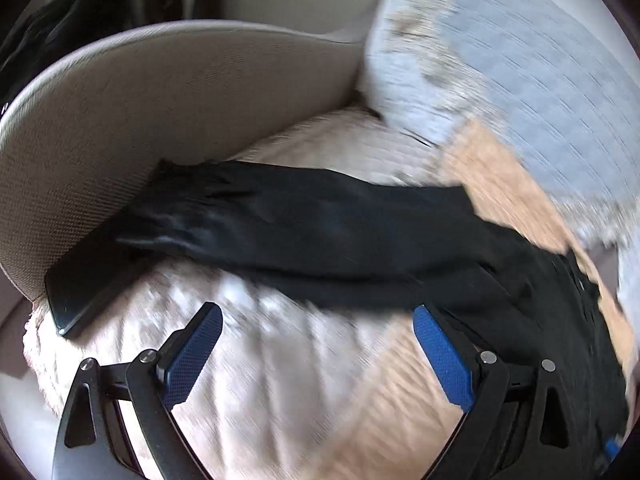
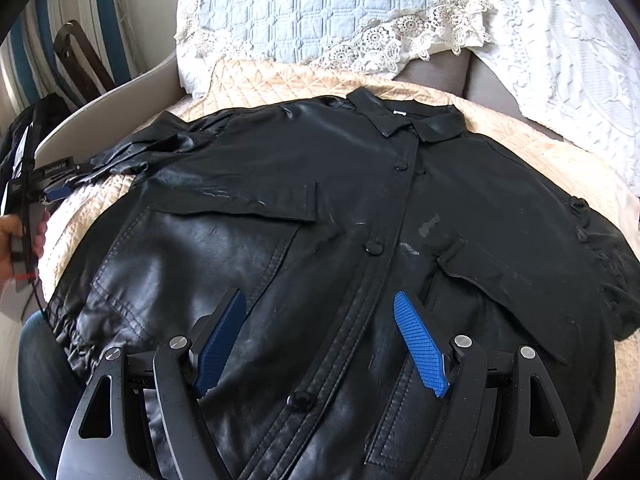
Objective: Fold large clothes
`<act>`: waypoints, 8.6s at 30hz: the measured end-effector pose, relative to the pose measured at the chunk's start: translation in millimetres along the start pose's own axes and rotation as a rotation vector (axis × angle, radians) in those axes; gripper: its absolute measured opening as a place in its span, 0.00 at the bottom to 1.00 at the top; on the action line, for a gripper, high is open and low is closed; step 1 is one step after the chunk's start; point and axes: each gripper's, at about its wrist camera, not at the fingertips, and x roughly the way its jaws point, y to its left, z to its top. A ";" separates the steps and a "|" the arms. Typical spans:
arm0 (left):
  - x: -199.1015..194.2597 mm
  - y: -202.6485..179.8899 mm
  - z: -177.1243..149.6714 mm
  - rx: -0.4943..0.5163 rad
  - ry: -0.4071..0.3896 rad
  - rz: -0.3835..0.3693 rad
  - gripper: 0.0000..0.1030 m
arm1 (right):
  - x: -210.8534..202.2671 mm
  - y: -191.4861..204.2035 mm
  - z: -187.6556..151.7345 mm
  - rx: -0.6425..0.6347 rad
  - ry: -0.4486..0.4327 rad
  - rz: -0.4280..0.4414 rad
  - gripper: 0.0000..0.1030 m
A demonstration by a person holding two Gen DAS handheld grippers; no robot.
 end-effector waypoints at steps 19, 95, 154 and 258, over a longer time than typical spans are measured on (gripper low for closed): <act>-10.0 -17.8 61.6 0.037 -0.150 -0.042 0.06 | 9.5 -12.3 0.1 0.032 0.019 -0.002 0.75; -34.2 -254.4 -49.4 0.526 -0.016 -0.282 0.56 | 79.5 -86.8 110.8 0.198 0.031 0.039 0.10; 6.9 -318.5 -100.3 0.531 0.094 -0.149 0.62 | -73.5 -528.5 -120.7 1.235 -0.370 -0.174 0.58; 4.4 -245.1 -52.2 0.351 0.105 -0.357 0.66 | 110.0 -84.7 117.0 0.007 0.065 -0.026 0.23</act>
